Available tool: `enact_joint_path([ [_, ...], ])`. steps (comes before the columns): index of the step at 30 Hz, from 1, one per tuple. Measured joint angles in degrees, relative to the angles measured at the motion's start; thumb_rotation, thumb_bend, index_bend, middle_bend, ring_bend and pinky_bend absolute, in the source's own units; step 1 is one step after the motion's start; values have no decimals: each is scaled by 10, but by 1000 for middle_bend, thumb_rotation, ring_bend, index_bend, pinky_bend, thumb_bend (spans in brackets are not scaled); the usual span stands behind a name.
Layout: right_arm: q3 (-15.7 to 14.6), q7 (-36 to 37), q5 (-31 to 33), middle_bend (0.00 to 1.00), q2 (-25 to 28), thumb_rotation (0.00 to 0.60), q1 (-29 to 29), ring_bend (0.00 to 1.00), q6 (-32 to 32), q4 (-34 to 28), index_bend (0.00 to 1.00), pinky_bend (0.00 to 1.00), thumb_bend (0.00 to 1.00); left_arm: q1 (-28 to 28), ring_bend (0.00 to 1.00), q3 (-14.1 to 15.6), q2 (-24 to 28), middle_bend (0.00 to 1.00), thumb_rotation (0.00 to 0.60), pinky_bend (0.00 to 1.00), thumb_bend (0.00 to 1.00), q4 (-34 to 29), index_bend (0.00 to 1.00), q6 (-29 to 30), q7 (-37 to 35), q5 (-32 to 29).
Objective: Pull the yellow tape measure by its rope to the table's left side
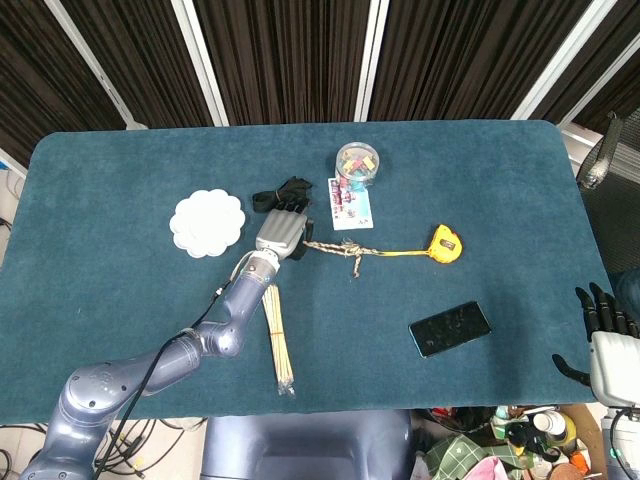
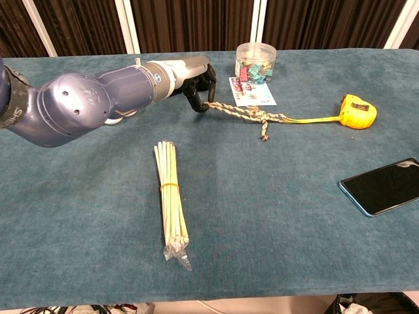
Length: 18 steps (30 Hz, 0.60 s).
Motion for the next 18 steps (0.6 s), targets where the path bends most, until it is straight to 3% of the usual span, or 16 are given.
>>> enact_joint_path([
  [18, 0, 4, -2, 0, 1, 600, -1, 65, 1, 1, 10, 157, 72, 7, 0, 1, 10, 94, 600, 0, 499, -36, 646, 31, 17, -8],
])
